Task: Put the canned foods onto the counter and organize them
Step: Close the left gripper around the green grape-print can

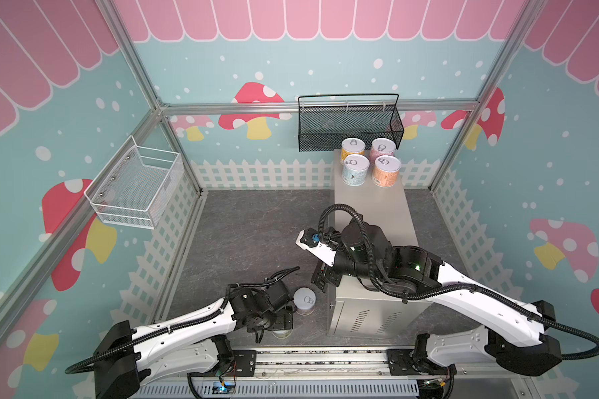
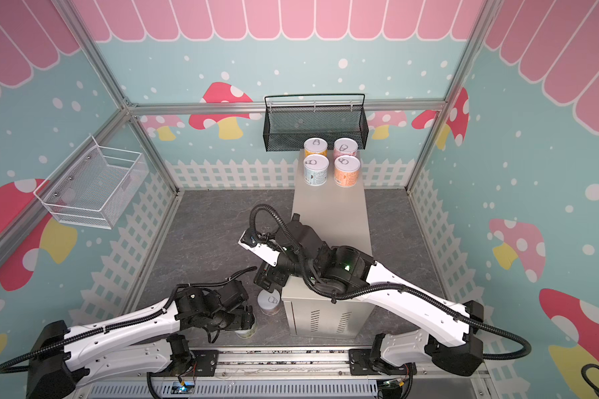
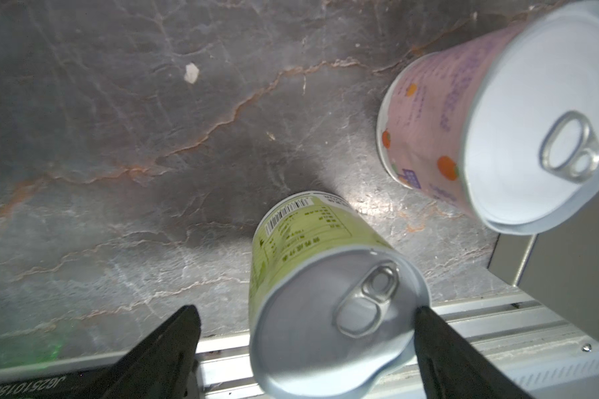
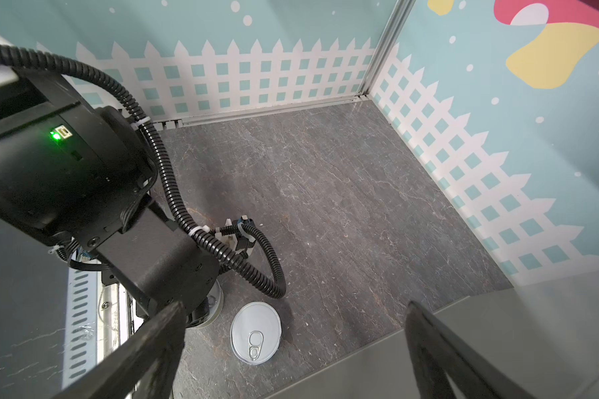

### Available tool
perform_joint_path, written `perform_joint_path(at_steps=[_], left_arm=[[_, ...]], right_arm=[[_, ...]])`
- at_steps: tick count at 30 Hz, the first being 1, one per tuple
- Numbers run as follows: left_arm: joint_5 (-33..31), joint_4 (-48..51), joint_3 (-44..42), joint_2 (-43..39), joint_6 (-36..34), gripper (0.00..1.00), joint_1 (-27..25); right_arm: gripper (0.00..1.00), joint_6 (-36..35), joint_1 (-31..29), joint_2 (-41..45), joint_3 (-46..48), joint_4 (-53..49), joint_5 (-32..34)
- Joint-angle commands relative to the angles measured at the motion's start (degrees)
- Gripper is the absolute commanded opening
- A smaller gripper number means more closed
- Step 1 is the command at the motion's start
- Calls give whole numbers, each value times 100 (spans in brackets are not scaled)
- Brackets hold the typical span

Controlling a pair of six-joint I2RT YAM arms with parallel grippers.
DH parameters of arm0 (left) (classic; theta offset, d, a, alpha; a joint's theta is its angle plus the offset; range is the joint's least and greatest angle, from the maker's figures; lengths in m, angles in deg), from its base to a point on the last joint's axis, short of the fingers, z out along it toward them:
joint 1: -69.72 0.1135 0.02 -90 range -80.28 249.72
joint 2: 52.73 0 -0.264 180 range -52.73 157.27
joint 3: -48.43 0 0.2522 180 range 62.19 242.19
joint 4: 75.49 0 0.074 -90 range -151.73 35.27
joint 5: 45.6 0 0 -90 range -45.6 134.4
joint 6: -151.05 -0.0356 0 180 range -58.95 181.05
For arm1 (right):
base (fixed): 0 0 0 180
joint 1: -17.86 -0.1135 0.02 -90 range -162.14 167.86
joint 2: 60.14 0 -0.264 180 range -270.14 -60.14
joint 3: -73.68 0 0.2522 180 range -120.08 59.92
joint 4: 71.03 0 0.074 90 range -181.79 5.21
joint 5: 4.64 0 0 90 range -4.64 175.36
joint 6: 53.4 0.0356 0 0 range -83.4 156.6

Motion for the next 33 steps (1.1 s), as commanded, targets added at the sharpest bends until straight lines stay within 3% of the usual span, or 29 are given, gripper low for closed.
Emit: perform_joint_path(at_steps=[1, 13, 33], left_arm=[[-111, 62, -173, 87, 148, 97, -50], [-165, 231, 528, 79, -245, 98, -59], [-12, -435, -87, 600, -217, 94, -233]], right_arm=[[100, -34, -3, 6, -22, -176, 153], [100, -126, -2, -39, -110, -87, 229], [100, -224, -2, -118, -173, -59, 216]])
